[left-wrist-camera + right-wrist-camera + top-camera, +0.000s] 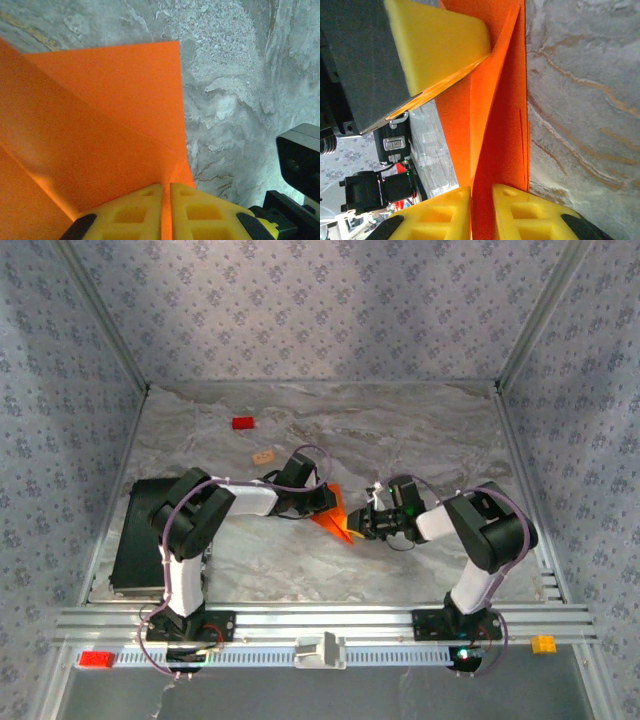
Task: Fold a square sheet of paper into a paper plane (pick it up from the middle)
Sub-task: Fourth fold the wing at the center of the table.
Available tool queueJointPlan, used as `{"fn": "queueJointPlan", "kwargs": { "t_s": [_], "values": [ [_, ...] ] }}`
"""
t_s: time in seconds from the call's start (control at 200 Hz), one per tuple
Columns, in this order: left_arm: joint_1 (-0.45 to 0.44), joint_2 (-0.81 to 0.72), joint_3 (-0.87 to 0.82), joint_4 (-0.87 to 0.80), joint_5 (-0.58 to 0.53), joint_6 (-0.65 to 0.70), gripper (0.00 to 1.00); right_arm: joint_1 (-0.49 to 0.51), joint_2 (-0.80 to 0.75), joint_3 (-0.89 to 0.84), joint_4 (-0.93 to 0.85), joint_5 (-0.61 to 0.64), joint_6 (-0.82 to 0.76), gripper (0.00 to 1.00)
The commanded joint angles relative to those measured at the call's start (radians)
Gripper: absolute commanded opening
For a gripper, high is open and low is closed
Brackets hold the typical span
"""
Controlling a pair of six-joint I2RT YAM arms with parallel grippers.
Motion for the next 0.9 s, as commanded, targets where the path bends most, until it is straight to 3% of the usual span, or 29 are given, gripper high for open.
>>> {"fn": "queueJointPlan", "kwargs": {
  "t_s": [0.0,0.295,0.67,0.894],
  "values": [
    [-0.008,0.031,0.006,-0.057,0.000,0.020,0.12,0.008,-0.017,-0.026,-0.123,0.055,-0.043,0.19],
    [-0.009,0.030,0.002,-0.052,-0.001,0.017,0.12,0.040,-0.045,-0.010,-0.252,0.104,-0.095,0.11],
    [-0.009,0.029,-0.006,-0.043,0.001,0.014,0.11,0.059,-0.072,-0.004,-0.325,0.145,-0.115,0.16],
    [-0.008,0.028,-0.010,-0.042,0.000,0.012,0.11,0.075,-0.078,-0.019,-0.333,0.153,-0.114,0.08]
  ]
}}
